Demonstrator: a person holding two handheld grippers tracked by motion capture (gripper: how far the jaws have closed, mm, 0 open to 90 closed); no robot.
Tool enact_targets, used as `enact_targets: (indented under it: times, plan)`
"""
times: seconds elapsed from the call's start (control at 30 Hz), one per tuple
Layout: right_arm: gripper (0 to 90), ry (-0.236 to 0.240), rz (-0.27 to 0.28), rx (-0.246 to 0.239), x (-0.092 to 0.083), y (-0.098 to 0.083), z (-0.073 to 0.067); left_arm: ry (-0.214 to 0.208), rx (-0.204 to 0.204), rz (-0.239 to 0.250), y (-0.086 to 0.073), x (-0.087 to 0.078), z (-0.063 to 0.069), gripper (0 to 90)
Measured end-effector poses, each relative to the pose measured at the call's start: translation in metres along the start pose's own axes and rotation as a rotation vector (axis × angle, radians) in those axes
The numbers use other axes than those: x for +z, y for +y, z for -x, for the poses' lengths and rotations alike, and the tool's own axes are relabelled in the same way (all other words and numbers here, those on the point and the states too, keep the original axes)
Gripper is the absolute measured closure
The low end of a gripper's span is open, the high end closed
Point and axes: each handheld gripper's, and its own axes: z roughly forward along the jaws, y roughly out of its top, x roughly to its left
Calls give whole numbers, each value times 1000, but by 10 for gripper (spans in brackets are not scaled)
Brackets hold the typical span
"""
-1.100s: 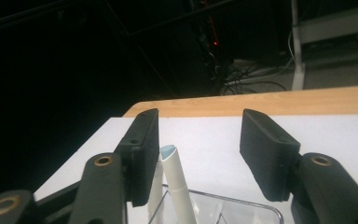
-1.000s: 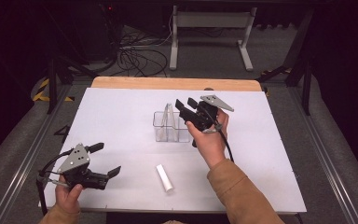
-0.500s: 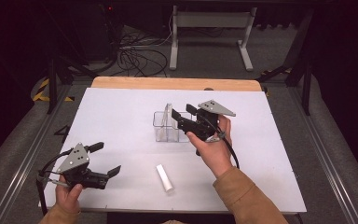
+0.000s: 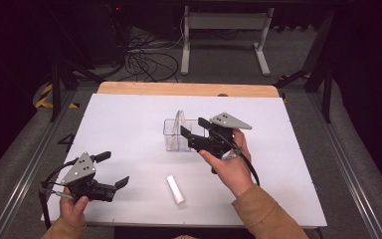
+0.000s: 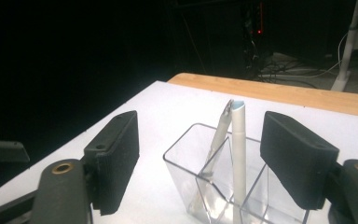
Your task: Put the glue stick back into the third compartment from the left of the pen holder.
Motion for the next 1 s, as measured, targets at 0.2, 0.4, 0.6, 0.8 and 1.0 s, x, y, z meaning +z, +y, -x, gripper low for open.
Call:
enact_targets:
  times: [0.2,0.4,0.6,0.8,1.0]
  plan:
    - [277,9,-22,-15,-2,-2,-2,-2,4,0,1,1,0,22]
    - [278,33,-42,-14,-6,-3,-7,0,3,0,1,1,0,22]
    - [275,83,-77,-17,-10,-8,-21,-2,1,-2,1,1,0,22]
    - [270,101,-134,-31,-14,-11,-28,0,5,-1,1,1,0,22]
    - [302,104,-226,-24,-16,-16,-31,0,5,-2,1,1,0,22]
